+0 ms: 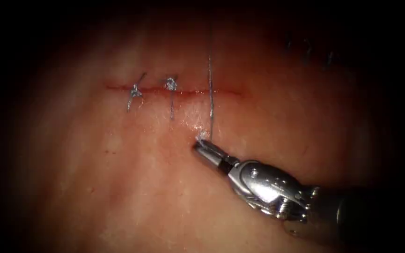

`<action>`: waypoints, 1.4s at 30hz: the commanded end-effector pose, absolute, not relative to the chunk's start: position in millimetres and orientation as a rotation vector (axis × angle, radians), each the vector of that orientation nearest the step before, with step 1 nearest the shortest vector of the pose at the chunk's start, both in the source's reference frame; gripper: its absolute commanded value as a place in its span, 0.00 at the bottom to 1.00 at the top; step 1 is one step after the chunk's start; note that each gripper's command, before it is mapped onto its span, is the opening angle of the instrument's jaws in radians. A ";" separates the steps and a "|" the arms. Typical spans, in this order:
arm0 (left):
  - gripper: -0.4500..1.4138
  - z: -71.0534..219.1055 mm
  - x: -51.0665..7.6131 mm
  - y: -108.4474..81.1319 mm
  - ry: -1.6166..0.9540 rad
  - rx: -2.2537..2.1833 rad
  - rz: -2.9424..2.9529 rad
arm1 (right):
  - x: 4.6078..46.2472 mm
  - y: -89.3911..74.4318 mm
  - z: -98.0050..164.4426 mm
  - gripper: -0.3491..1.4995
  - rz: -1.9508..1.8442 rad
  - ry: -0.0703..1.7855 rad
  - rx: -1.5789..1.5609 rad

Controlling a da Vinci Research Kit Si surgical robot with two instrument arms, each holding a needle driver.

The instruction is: Wound Closure

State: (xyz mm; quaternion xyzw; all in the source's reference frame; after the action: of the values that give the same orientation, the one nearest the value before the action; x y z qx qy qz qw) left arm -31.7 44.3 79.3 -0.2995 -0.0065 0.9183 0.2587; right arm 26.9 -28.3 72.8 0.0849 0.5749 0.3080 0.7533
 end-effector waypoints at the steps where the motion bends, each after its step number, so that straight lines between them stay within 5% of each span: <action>1: 0.00 79.7 -32.1 45.4 -0.008 -0.814 2.490 | 27.7 -28.9 73.4 0.00 0.666 1.252 0.190; 41: 0.00 74.3 -32.8 42.0 -0.129 -0.910 2.461 | 30.3 -32.0 70.4 0.00 0.522 1.278 0.407; 42: 0.00 73.4 -32.6 41.5 -0.137 -0.919 2.463 | 30.3 -32.0 70.1 0.11 0.517 1.280 0.412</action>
State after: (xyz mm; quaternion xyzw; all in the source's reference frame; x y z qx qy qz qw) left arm -32.0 40.2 72.6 -0.3382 -0.0543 0.9049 0.2527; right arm 29.4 -31.9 69.9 0.1918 0.5851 0.2351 0.7521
